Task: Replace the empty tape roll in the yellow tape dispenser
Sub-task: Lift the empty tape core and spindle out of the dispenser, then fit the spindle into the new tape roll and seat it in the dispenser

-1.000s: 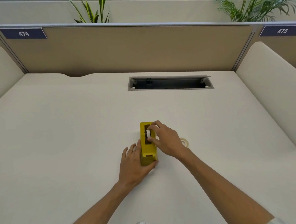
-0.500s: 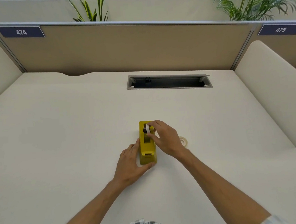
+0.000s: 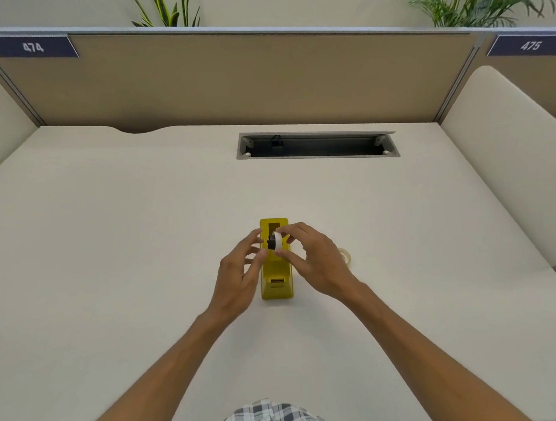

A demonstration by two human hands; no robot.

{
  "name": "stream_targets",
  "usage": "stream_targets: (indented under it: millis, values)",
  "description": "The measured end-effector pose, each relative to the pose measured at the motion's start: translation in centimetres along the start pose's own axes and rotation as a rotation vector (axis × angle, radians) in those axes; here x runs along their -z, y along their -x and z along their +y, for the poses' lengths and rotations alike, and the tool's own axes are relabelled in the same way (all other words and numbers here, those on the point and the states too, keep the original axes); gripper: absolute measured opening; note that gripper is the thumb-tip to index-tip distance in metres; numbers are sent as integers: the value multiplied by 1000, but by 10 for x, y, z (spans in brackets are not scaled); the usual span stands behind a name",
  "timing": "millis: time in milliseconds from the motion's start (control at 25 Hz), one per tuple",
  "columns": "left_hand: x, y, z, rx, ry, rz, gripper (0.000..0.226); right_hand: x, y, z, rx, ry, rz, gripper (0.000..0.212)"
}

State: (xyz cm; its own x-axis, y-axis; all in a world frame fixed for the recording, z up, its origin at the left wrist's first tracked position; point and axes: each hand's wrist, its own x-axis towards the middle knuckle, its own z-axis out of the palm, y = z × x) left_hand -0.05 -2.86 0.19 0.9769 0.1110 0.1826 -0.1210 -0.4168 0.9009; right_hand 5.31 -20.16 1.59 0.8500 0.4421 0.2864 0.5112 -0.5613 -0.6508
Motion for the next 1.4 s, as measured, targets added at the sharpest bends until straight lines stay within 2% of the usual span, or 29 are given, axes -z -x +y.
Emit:
stream_targets:
  millis: [120,400,600,720,840,1040,1200,1400]
  values:
    - [-1,-2,9,-43,68,-17,33,4,5,-4,-14,-87,1,34]
    - [-4,-3,14,-72,64,-29,30,16,12,-5,-83,-207,-6,33]
    - [-4,-4,15,-39,68,1,29,25,16,7,-204,-283,41,31]
    - [-4,-4,16,-31,85,10,30,26,21,19,-229,-184,70,30]
    - [-4,-4,16,-31,102,14,31,22,24,31,-249,-96,16,31]
    - [-5,-2,18,-29,117,-3,32,13,24,42,-271,141,-84,48]
    - [-6,0,18,-22,121,0,31,9,23,49,-330,131,-123,62]
    - [-6,2,19,-9,136,-2,31,6,22,52,-339,164,-140,63]
